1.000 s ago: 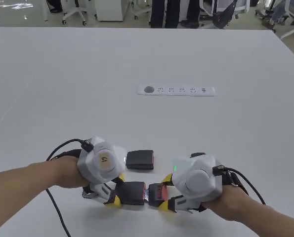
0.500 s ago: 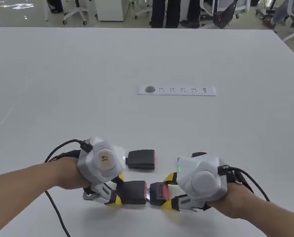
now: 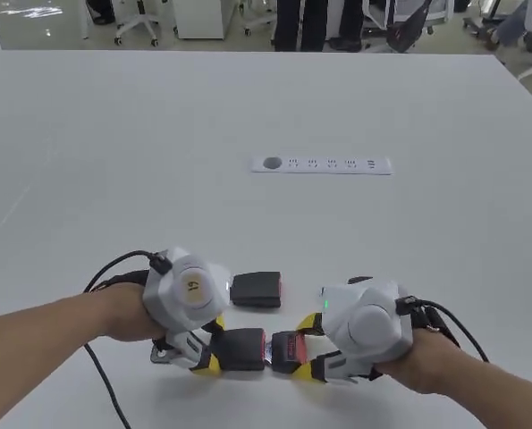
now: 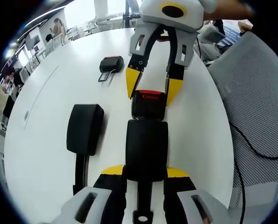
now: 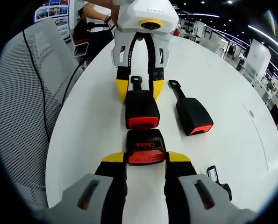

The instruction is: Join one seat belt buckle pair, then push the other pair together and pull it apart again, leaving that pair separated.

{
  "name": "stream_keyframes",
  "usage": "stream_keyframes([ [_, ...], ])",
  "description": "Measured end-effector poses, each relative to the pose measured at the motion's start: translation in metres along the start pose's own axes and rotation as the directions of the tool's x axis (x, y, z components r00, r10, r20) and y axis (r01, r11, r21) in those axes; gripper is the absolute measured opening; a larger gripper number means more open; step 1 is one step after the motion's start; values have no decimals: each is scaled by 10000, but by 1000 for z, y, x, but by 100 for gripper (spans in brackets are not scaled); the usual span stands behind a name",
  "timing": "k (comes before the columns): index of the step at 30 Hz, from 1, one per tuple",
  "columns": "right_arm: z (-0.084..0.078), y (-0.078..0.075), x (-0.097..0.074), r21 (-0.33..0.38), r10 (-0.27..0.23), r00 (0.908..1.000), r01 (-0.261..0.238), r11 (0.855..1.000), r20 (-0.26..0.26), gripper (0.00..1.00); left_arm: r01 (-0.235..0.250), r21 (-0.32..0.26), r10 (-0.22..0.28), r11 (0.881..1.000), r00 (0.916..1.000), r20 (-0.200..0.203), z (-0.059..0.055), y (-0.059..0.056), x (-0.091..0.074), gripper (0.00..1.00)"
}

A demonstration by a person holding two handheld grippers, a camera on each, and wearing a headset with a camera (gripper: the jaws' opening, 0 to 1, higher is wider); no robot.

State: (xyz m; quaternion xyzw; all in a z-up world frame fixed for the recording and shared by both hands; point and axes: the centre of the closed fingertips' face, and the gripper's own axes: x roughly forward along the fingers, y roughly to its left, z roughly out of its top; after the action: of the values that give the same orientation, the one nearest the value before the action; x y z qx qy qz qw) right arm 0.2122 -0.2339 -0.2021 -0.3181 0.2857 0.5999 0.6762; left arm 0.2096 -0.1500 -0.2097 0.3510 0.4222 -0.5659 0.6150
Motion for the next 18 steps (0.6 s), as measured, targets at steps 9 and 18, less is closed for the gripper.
stream_keyframes([
  [9,-6,-1,-6,-2,119,9997,-119,9999,193,28,53,-112,-50,9999,9997,249,6,-3,-1,30],
  [18,-5,2,-7,-212,124,9995,-118,9997,284,30,53,131,-57,9999,9995,303,6,-2,-1,31],
])
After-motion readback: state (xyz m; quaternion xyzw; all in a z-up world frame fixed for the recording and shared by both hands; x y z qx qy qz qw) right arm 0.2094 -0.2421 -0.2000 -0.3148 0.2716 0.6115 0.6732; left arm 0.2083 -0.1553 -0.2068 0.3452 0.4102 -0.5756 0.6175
